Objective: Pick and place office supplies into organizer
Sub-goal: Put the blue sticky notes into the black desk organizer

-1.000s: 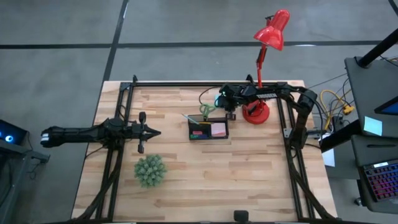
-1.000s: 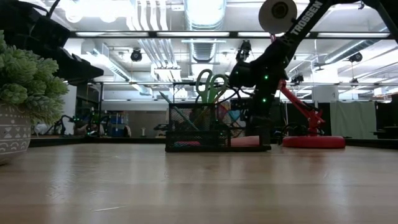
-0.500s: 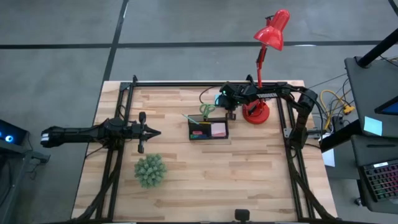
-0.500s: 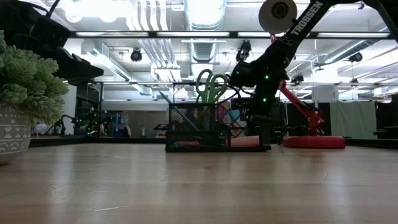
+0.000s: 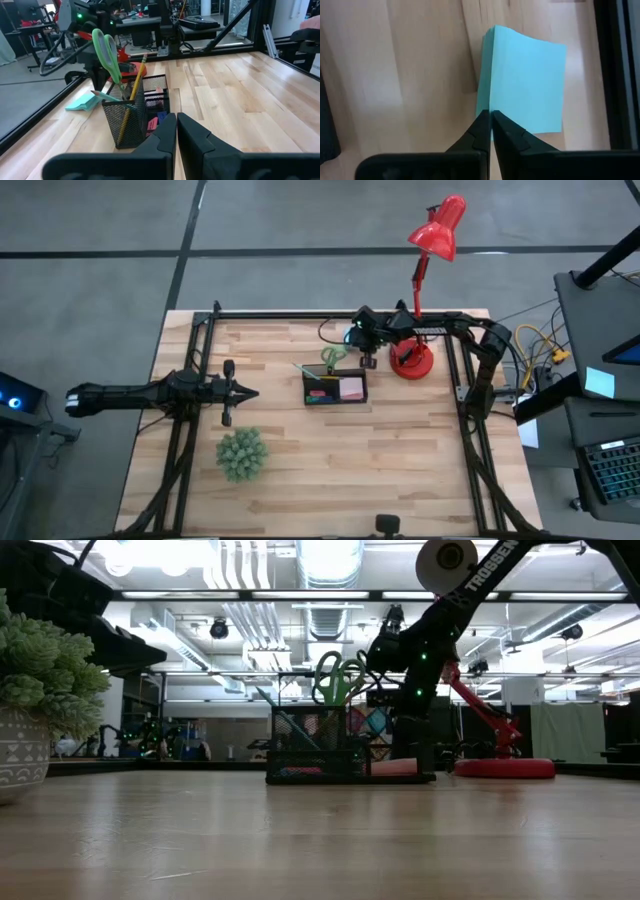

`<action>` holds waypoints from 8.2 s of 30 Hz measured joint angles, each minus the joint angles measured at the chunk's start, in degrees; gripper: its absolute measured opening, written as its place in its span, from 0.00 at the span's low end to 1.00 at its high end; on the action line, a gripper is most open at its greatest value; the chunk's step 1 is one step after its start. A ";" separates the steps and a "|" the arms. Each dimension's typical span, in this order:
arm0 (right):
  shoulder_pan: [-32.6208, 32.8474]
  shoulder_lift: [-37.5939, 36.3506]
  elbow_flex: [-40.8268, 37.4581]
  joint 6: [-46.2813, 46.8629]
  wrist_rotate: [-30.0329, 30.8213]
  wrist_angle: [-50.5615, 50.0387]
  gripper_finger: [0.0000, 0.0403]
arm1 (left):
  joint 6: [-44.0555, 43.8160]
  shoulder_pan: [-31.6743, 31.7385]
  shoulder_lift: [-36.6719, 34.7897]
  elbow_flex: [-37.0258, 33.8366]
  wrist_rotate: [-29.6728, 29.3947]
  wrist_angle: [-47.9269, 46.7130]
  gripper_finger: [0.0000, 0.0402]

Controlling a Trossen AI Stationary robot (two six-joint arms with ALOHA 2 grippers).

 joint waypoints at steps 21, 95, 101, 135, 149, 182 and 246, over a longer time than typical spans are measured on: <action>0.00 -3.64 7.68 -0.37 1.52 -9.63 0.02 | 0.01 0.02 0.00 -0.01 -0.01 0.05 0.00; 2.30 -4.62 0.15 13.59 1.61 1.23 0.49 | 0.02 0.02 0.09 0.00 0.01 -0.01 0.00; 2.30 -0.85 0.30 13.57 1.49 1.16 0.55 | 0.00 0.00 0.65 -0.01 0.00 -0.06 0.00; -0.54 5.95 0.68 7.58 -0.08 1.16 0.11 | -0.02 0.00 1.97 -0.02 0.01 -0.25 0.00; -0.90 3.45 0.37 8.02 0.18 -0.50 0.02 | -0.04 0.00 1.97 -0.02 -0.01 -0.25 0.00; -0.98 -9.89 0.48 8.77 -0.09 -3.60 0.02 | -0.04 0.02 1.94 -0.02 -0.01 -0.23 0.00; 22.36 -23.70 -9.26 10.53 -3.52 -4.82 0.02 | -0.03 0.02 1.92 -0.02 0.00 -0.20 0.00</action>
